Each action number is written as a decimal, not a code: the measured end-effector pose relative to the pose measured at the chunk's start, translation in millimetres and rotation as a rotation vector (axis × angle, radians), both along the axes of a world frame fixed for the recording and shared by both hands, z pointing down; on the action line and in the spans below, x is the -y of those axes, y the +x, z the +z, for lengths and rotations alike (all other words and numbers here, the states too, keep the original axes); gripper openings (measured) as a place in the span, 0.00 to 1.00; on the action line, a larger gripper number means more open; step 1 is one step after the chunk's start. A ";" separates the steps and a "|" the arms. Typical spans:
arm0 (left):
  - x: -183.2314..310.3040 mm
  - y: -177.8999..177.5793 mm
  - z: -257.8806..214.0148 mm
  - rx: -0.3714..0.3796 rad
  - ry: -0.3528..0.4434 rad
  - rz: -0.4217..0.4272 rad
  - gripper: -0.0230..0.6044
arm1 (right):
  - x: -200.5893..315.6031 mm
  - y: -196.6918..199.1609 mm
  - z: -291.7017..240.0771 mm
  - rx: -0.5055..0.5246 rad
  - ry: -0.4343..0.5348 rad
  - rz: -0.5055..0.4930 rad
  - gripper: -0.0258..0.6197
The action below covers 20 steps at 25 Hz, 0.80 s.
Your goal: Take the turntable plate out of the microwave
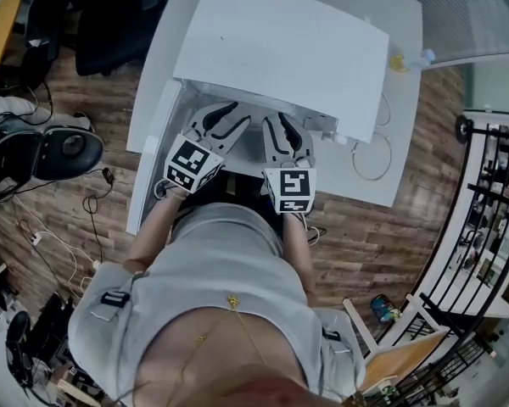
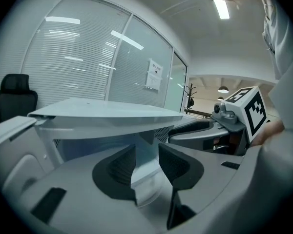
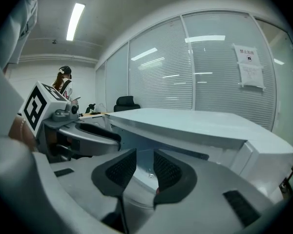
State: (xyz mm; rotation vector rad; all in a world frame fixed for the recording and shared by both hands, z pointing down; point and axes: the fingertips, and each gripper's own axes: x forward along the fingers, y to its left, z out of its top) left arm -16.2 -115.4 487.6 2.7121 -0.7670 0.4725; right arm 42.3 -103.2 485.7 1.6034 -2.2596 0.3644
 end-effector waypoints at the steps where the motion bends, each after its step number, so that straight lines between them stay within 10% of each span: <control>1: 1.2 -0.4 5.3 0.007 -0.006 -0.003 0.28 | 0.4 0.8 6.3 0.000 -0.013 0.000 0.22; 20: 6.2 -7.9 91.2 0.129 -0.145 -0.055 0.28 | 4.1 -3.0 81.8 0.047 -0.187 -0.007 0.22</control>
